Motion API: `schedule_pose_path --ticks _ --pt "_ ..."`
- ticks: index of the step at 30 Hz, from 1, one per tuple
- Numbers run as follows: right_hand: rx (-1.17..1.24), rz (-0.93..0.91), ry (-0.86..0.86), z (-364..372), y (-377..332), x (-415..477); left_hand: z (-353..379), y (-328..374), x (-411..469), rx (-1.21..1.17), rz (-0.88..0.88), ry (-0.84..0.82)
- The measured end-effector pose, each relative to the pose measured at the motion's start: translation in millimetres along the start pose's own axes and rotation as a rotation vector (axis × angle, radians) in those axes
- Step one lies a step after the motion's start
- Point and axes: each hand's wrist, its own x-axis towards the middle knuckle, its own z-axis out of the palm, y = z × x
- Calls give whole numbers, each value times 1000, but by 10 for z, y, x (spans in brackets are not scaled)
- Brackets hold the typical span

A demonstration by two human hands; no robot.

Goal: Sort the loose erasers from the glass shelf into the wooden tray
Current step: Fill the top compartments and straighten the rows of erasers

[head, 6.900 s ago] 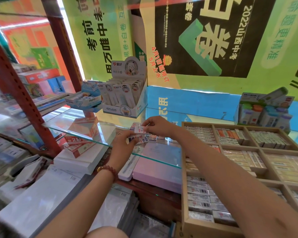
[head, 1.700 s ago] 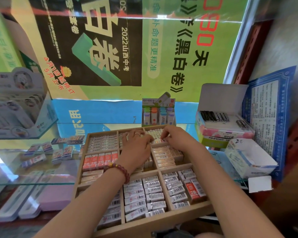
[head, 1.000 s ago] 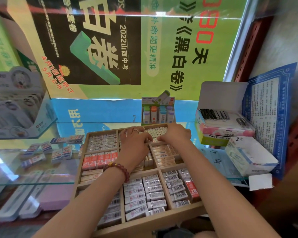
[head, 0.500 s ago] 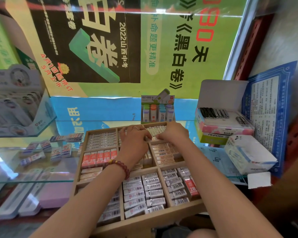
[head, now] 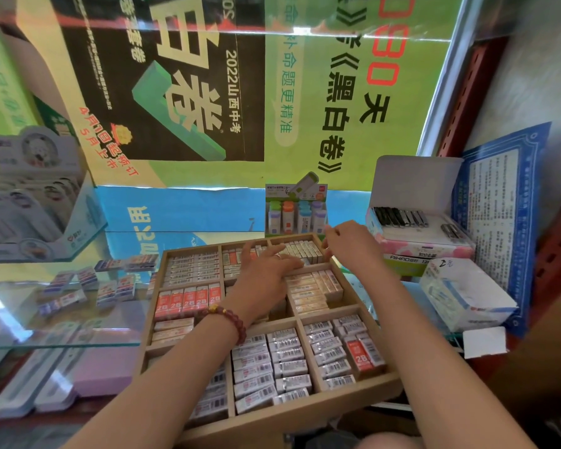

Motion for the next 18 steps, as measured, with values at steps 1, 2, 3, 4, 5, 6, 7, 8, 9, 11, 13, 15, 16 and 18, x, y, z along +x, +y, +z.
schedule_pose_path --ticks 1,2,3,4,5,6,7,8,9,11,13,15,16,18 --pt "-24 -31 -48 23 -40 -29 -3 2 -2 5 -4 8" --pt "-54 -56 -97 41 -84 -63 -8 3 -3 7 -10 17" --pt "-99 -77 -144 63 -127 -97 -13 4 -4 9 -16 21" --pt "-156 -92 -183 87 -166 -126 -19 8 -6 10 -21 20" --pt "-210 -108 -201 116 -195 -145 -20 12 -11 14 -23 15" --pt "-248 -119 -204 140 -219 -159 -17 14 -10 19 -21 13" --pt "-267 -122 -196 163 -234 -161 -13 14 -11 22 -18 10" --pt "-273 -120 -190 175 -245 -161 -9 11 -9 19 -19 7" --pt "-265 -115 -194 182 -243 -160 -6 9 -8 11 -25 10" --pt "-227 -107 -206 172 -224 -165 -5 -3 -15 -6 -44 32" --pt "-236 -118 -184 130 -213 -191 -24 -20 -56 -18 -63 76" --pt "-272 -156 -116 58 -231 -218 -77 -83 -116 -57 -106 137" --pt "-256 -179 -81 14 -255 -229 -126 -131 -146 -86 -139 170" --pt "-172 -255 -54 -74 -348 -271 -262 -255 -219 -145 -206 244"
